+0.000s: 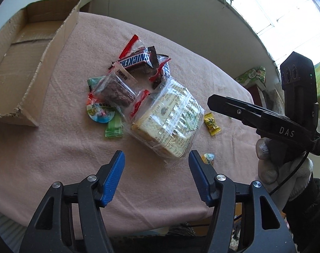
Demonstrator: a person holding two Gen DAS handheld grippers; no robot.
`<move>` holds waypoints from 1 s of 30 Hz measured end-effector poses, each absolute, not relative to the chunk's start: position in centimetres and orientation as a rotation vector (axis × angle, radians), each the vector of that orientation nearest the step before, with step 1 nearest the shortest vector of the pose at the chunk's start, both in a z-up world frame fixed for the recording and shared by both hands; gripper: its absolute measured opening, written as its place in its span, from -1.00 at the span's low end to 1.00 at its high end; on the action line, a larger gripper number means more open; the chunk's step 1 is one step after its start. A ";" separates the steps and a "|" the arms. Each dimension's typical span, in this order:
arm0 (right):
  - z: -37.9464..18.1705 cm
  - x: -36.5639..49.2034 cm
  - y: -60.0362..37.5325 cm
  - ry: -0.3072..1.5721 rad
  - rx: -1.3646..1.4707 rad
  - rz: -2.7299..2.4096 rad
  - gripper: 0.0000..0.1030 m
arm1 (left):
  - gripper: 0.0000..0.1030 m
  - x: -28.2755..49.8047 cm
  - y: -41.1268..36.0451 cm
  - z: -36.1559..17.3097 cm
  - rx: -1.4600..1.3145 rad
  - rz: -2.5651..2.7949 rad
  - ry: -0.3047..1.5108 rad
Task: Organize snacks
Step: 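Lower the left gripper onto the bagged bread loaf and close on it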
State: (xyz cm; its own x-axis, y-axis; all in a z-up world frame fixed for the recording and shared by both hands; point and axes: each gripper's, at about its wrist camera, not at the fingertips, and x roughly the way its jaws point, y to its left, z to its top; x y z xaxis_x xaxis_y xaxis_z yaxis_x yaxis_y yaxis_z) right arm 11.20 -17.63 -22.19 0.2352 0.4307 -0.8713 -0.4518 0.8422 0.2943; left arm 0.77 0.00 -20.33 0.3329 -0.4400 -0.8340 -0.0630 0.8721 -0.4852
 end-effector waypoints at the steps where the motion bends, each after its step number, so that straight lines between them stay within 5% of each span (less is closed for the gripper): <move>1: -22.6 11.6 -17.4 1.201 -0.028 0.616 0.77 | 0.19 0.9 0.1 -20.7 -0.504 -0.264 1.231; 18: -27.0 14.4 -14.1 1.318 -0.023 0.678 0.74 | 0.12 2.7 -1.4 -22.9 -0.566 -0.288 1.272; 30: -27.5 13.8 -14.2 1.357 -0.034 0.693 0.43 | 0.02 4.4 -2.2 -23.4 -0.533 -0.276 1.269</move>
